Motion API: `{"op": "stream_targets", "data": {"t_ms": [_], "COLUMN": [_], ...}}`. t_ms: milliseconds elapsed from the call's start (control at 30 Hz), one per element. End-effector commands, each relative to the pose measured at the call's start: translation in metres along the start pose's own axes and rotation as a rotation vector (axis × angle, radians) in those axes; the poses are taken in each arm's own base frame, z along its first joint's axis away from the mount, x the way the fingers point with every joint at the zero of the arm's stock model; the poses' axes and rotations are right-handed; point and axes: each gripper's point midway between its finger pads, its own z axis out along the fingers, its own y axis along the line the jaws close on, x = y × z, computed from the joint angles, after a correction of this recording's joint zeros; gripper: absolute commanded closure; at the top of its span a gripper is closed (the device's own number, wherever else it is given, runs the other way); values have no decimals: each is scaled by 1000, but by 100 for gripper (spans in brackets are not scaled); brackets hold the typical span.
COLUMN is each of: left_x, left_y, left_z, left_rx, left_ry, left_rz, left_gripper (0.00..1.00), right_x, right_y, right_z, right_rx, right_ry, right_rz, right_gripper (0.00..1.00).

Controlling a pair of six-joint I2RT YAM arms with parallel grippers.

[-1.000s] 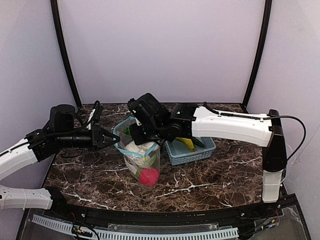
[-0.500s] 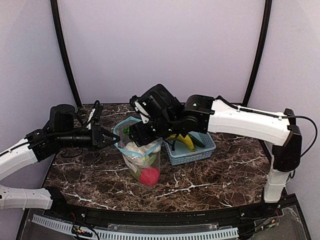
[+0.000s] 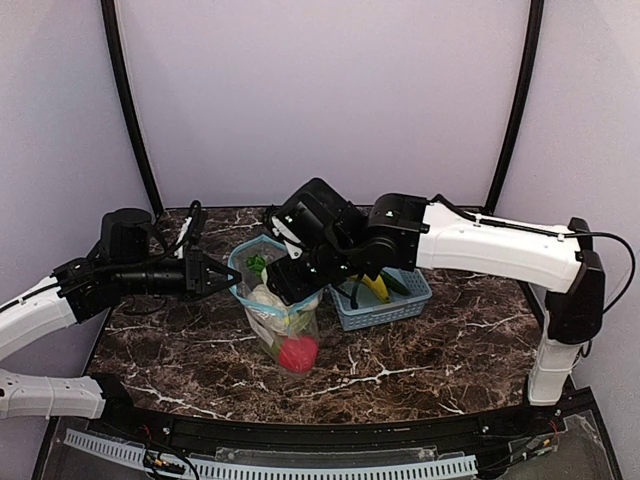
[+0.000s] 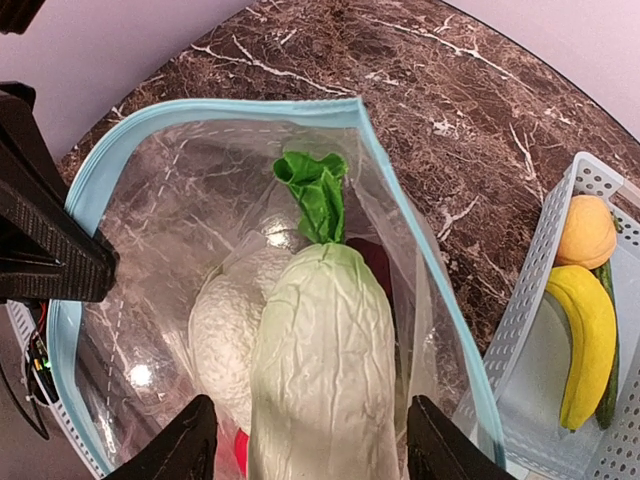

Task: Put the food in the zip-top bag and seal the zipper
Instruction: Adjust the fake vegetable in the zipper food storage bag.

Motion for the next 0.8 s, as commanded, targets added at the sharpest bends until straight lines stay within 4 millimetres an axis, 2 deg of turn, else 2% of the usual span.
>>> {"op": "stream_targets", "data": {"t_ms": [0,133,267,367,500,767], "left_x": [-3,-3,-4,-6,-7,-8], "left_y": [-2,-4,-7,-8,-8,-6], "left_z": [1,1,1,0,-1,-3], "left_rx": [17,26,31,31,25,3], "left_ry": [-7,-3,-3,-6,-10,-18], "left_rz": [5,7,12,16,20,28], "left_gripper": [99,99,99,99,99,99], "right_x": [3,7,9,12,23,34], "right_y": [6,6,1,-14,-38,-75], "right_z": [11,26,40,45,52,50], "right_rx": [10,34,82,167,252,373], "right_ry": [20,42,64,87,144,190], "right_rz": [-27,-49,-67,-58,-28,3], "right_gripper": [39,45,56,64,69,70]}}
